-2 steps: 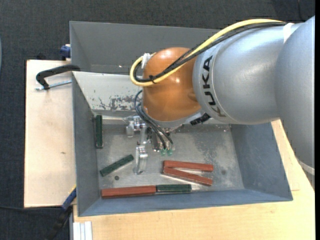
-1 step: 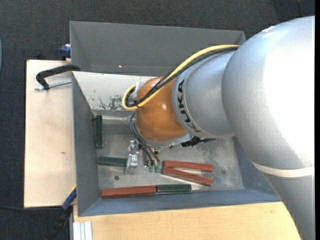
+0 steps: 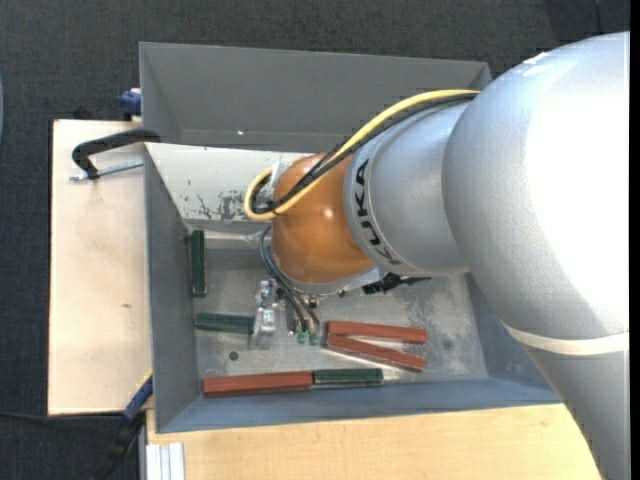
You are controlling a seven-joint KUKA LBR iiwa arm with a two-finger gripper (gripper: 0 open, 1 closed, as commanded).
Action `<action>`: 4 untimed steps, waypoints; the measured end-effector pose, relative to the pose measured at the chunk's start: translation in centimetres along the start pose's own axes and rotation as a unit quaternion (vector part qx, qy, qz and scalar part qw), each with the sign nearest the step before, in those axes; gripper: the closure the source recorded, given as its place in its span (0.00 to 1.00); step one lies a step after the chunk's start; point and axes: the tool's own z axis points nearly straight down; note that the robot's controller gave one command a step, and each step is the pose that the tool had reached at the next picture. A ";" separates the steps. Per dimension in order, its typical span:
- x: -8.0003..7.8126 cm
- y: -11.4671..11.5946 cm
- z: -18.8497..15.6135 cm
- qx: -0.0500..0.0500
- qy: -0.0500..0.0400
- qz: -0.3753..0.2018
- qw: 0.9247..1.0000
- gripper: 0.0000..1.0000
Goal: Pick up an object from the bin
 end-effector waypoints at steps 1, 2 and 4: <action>-0.2 -0.1 -4.9 0.001 0.001 -0.003 1.000 1.00; 2.3 0.2 -11.0 0.000 0.000 -0.022 1.000 1.00; 2.9 -0.1 -13.2 0.000 0.000 -0.135 0.991 0.00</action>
Offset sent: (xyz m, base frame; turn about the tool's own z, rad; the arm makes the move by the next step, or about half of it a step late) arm -0.0283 0.0047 0.1181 -0.0508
